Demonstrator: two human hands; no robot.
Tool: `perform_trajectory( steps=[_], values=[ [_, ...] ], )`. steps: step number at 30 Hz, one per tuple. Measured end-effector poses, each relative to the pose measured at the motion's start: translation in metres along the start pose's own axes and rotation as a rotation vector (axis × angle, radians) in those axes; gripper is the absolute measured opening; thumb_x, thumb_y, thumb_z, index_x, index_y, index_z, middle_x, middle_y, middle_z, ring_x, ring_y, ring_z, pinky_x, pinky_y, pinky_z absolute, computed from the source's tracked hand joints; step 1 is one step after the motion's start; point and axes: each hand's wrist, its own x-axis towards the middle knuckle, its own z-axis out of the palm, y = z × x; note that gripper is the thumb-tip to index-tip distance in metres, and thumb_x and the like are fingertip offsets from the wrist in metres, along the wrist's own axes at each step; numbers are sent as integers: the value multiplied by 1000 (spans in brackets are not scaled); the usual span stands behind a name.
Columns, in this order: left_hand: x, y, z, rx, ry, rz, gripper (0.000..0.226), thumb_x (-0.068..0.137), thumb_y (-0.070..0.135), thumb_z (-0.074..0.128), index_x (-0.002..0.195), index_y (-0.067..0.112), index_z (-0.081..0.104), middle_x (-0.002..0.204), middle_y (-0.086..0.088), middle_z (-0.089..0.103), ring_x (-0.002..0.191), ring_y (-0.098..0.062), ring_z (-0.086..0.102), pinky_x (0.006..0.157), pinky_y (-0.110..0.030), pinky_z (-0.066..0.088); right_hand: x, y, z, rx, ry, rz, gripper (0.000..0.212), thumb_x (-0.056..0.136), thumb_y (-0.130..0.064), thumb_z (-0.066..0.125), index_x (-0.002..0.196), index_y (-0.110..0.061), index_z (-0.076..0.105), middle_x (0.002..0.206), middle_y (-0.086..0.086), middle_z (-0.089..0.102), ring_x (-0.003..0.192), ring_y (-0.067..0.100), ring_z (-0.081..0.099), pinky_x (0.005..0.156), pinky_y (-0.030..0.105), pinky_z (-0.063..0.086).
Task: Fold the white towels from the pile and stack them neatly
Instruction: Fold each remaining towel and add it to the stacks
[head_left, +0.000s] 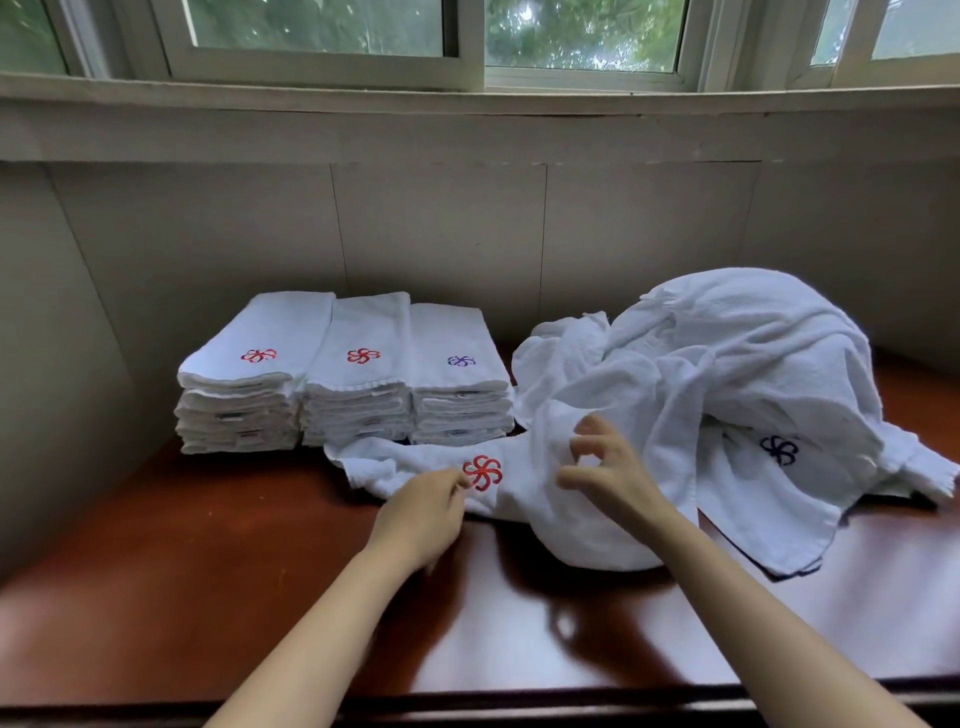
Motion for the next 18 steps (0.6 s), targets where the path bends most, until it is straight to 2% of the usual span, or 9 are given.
perform_trajectory(
  steps=[2, 4, 6, 8, 10, 12, 14, 16, 18],
  values=[
    [4, 12, -15, -235, 201, -92, 21, 99, 23, 45, 101, 13, 64, 103, -9, 69, 100, -27, 61, 83, -33, 44, -12, -14, 9, -36, -180, -120, 18, 54, -13, 64, 49, -5, 49, 103, -8, 48, 97, 7, 45, 76, 10, 35],
    [8, 23, -29, -538, 332, -169, 19, 97, 32, 51, 101, 15, 59, 104, -11, 67, 92, -23, 62, 76, -31, 43, -25, -20, 27, -188, -430, -255, 18, 54, -19, 60, 53, -2, 54, 112, -7, 49, 105, 3, 38, 84, 17, 31],
    [8, 29, -39, -724, 237, -222, 48, 87, 50, 61, 122, 19, 49, 120, -10, 58, 96, -17, 59, 75, -27, 43, -38, -23, 52, -383, -709, -373, 18, 63, -18, 63, 52, -9, 52, 140, -7, 44, 132, 1, 21, 107, 23, 10],
    [3, 21, -42, -566, 17, -304, 87, 76, 54, 71, 144, 23, 27, 140, -8, 40, 117, -23, 51, 88, -32, 45, -51, -29, 73, -450, -892, -422, 25, 66, -22, 57, 50, -18, 38, 151, -6, 36, 145, 12, 10, 112, 36, -4],
    [-6, 8, -41, -173, -186, -348, 100, 76, 44, 72, 150, 25, 8, 148, -10, 28, 130, -28, 40, 95, -33, 41, -59, -35, 84, -407, -982, -419, 20, 66, -22, 53, 55, -11, 40, 141, 4, 50, 142, 15, 22, 113, 37, 5],
    [-14, -2, -40, 35, -306, -317, 89, 81, 27, 66, 150, 20, 11, 138, -10, 40, 121, -27, 46, 82, -28, 42, -63, -41, 79, -276, -969, -320, 22, 72, -22, 59, 70, -1, 55, 110, -1, 68, 121, 15, 48, 105, 33, 30],
    [-16, -10, -42, -11, -320, -349, 78, 82, 10, 55, 149, 23, 17, 126, -12, 53, 107, -30, 55, 67, -27, 40, -60, -46, 65, -105, -879, -159, 22, 81, -19, 66, 93, -1, 68, 88, -17, 66, 87, 5, 57, 85, 22, 41],
    [-18, -17, -52, -31, -294, -372, 77, 81, 4, 48, 148, 29, 20, 126, -17, 55, 107, -34, 57, 66, -28, 41, -49, -43, 54, 21, -698, -73, 13, 86, -11, 64, 91, 0, 71, 87, 3, 72, 75, 4, 55, 75, 20, 42],
    [-17, -29, -65, 63, -178, -400, 72, 81, 5, 46, 144, 35, 28, 126, -14, 56, 108, -34, 57, 73, -28, 42, -35, -31, 43, -99, -467, -90, 14, 88, -12, 61, 85, -3, 71, 85, 13, 71, 71, 10, 56, 66, 17, 39]
  ],
)
